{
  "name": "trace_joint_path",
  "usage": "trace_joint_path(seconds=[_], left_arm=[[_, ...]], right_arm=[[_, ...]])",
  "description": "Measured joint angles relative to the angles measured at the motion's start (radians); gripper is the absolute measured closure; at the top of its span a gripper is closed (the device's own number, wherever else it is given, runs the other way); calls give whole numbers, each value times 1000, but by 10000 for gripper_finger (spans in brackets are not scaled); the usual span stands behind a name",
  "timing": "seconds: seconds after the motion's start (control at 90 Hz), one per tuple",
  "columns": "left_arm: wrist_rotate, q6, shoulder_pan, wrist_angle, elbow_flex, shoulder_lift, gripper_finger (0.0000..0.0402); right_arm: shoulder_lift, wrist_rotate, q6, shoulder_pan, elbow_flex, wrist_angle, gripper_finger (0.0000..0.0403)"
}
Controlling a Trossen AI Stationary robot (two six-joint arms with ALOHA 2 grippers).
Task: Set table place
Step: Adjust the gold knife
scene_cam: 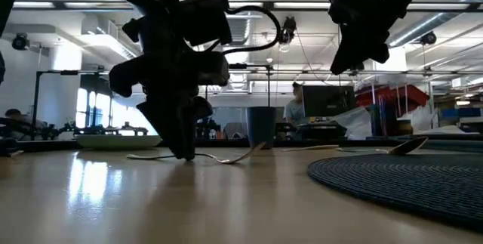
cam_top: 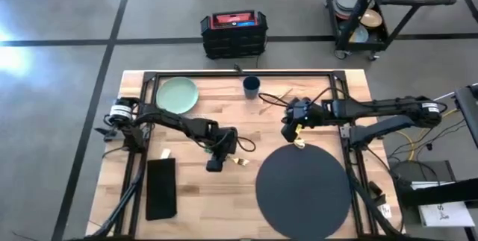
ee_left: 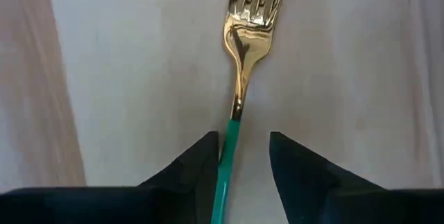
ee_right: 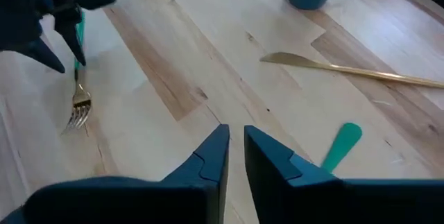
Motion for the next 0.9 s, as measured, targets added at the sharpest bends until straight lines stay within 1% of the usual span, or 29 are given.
trace_joint_path(seconds=[0.156, 0.244, 0.333, 0.389, 0.533, 0.667, 0.9], left_arm=[[-46, -45, -1, 7, 1, 14, 313], [-59, -64, -1, 8, 1, 13, 342], [-67, -98, 0, 8, 0, 12, 383], [-67, -132, 0, 8, 0, 11, 394], [-67, -271, -1, -4, 8, 12, 385], [-59, -377, 0, -47, 36, 13, 398], [-147, -609, -9, -88, 88, -7, 401]], right_arm=[[0, 0, 1, 0, -13, 1, 372], [0, 0, 0, 0, -15, 4, 376], [0, 0, -1, 0, -18, 4, 379], [0, 0, -3, 0, -18, 5, 379], [0, 0, -8, 0, -18, 5, 378], [0, 0, -12, 0, -18, 5, 379], [0, 0, -18, 0, -18, 5, 373]])
